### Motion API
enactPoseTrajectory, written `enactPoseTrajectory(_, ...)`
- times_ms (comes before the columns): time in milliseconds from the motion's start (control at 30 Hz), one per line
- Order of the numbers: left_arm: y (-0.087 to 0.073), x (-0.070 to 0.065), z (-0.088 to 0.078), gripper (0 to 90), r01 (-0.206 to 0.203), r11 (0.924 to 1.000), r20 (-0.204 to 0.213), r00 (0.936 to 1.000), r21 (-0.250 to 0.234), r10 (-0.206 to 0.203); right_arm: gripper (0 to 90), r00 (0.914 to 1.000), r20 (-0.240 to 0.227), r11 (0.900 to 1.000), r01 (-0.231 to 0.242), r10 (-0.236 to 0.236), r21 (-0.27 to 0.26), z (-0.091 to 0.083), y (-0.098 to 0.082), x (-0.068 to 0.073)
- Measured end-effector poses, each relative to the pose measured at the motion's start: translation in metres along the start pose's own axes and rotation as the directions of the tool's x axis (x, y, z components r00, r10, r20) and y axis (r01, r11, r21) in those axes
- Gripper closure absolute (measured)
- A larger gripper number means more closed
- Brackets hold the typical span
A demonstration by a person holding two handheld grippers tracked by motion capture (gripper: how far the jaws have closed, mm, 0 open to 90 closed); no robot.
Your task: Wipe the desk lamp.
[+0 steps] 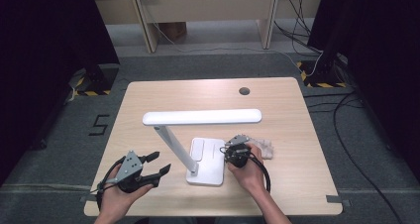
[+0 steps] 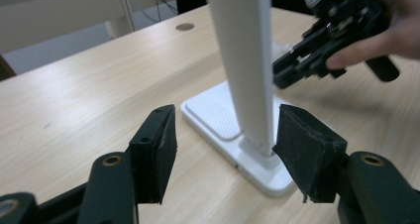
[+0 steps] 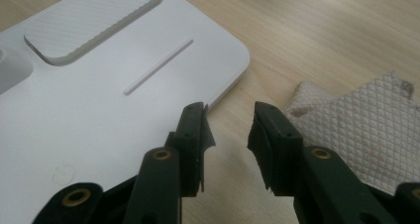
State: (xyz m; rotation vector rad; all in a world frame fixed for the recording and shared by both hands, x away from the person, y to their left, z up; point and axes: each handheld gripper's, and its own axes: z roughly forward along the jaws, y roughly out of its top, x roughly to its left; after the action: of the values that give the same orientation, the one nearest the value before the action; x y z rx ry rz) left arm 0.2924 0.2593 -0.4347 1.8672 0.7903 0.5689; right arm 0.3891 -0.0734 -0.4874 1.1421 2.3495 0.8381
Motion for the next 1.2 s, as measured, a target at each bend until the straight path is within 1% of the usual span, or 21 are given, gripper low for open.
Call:
enactPoseTrajectory(67, -0.005, 0.002, 0.000, 40.2, 0.006, 0.9999, -0.004, 1.0000, 0.009, -0.006, 66.0, 1.0000, 0.002, 1.000, 0.000, 0.000, -0.008, -0.002, -0.001, -0.002)
enactPoseTrajectory(200, -0.013, 0.008, -0.002, 41.4, -0.006, 0.9992, -0.033, 0.9994, 0.041, 0.007, 65.7, 1.0000, 0.007, 1.000, 0.001, -0.001, -0.018, -0.008, -0.003, -0.004)
enactPoseTrajectory(267, -0.019, 0.012, -0.003, 41.3, 0.003, 0.9987, -0.049, 0.9988, 0.052, -0.001, 65.3, 0.9999, 0.011, 1.000, 0.008, -0.008, -0.021, -0.011, -0.006, -0.006)
enactPoseTrajectory(300, -0.023, 0.015, -0.004, 41.3, 0.010, 0.9983, -0.060, 0.9981, 0.057, -0.007, 65.1, 0.9999, 0.011, 1.000, 0.001, -0.001, -0.018, -0.013, -0.007, -0.006)
enactPoseTrajectory(333, -0.027, 0.018, -0.005, 41.3, 0.018, 0.9979, -0.067, 0.9976, 0.062, -0.014, 65.0, 0.9999, 0.010, 1.000, 0.006, -0.005, -0.025, -0.014, -0.009, -0.007)
enactPoseTrajectory(367, -0.031, 0.021, -0.007, 41.3, 0.031, 0.9975, -0.079, 0.9966, 0.064, -0.026, 64.8, 1.0000, 0.010, 1.000, -0.001, 0.001, -0.027, -0.017, -0.010, -0.007)
enactPoseTrajectory(400, -0.034, 0.023, -0.008, 41.3, 0.037, 0.9969, -0.089, 0.9956, 0.070, -0.031, 64.5, 0.9999, 0.014, 1.000, 0.006, -0.005, -0.031, -0.019, -0.012, -0.009)
enactPoseTrajectory(467, -0.041, 0.029, -0.011, 41.5, 0.046, 0.9953, -0.111, 0.9932, 0.086, -0.036, 64.2, 0.9998, 0.020, 0.999, -0.006, 0.007, -0.039, -0.024, -0.016, -0.011)
enactPoseTrajectory(567, -0.050, 0.034, -0.016, 41.9, 0.069, 0.9925, -0.126, 0.9905, 0.101, -0.056, 63.7, 0.9997, 0.022, 0.999, -0.009, 0.010, -0.053, -0.030, -0.022, -0.016)
enactPoseTrajectory(600, -0.053, 0.035, -0.017, 42.1, 0.073, 0.9926, -0.131, 0.9896, 0.097, -0.060, 63.5, 0.9997, 0.024, 0.998, -0.010, 0.012, -0.057, -0.033, -0.025, -0.018)
enactPoseTrajectory(700, -0.060, 0.039, -0.020, 42.3, 0.085, 0.9903, -0.147, 0.9868, 0.110, -0.068, 63.1, 0.9995, 0.027, 0.998, -0.017, 0.019, -0.068, -0.039, -0.031, -0.023)
enactPoseTrajectory(767, -0.064, 0.040, -0.022, 44.0, 0.100, 0.9887, -0.149, 0.9853, 0.112, -0.083, 62.8, 0.9991, 0.036, 0.997, -0.019, 0.022, -0.076, -0.044, -0.035, -0.026)
enactPoseTrajectory(800, -0.067, 0.040, -0.023, 44.7, 0.105, 0.9882, -0.152, 0.9846, 0.112, -0.088, 62.7, 0.9988, 0.038, 0.997, -0.029, 0.032, -0.077, -0.047, -0.037, -0.027)
enactPoseTrajectory(900, -0.073, 0.041, -0.025, 45.1, 0.114, 0.9862, -0.158, 0.9830, 0.120, -0.095, 62.7, 0.9982, 0.051, 0.996, -0.027, 0.031, -0.081, -0.053, -0.043, -0.031)
enactPoseTrajectory(933, -0.075, 0.042, -0.026, 45.1, 0.116, 0.9857, -0.162, 0.9822, 0.122, -0.095, 62.6, 0.9979, 0.052, 0.996, -0.033, 0.037, -0.081, -0.055, -0.045, -0.031)
enactPoseTrajectory(1000, -0.079, 0.042, -0.027, 45.0, 0.124, 0.9858, -0.173, 0.9796, 0.113, -0.103, 62.5, 0.9972, 0.063, 0.995, -0.036, 0.042, -0.089, -0.060, -0.051, -0.033)
enactPoseTrajectory(1067, -0.082, 0.042, -0.029, 45.0, 0.132, 0.9844, -0.185, 0.9766, 0.116, -0.109, 62.3, 0.9962, 0.067, 0.994, -0.048, 0.055, -0.097, -0.064, -0.057, -0.034)
enactPoseTrajectory(1100, -0.084, 0.043, -0.030, 45.0, 0.135, 0.9851, -0.190, 0.9752, 0.107, -0.113, 62.2, 0.9958, 0.068, 0.993, -0.054, 0.061, -0.100, -0.066, -0.061, -0.035)
enactPoseTrajectory(1200, -0.089, 0.043, -0.033, 45.9, 0.160, 0.9823, -0.203, 0.9693, 0.097, -0.138, 62.0, 0.9944, 0.073, 0.992, -0.068, 0.076, -0.103, -0.072, -0.072, -0.037)
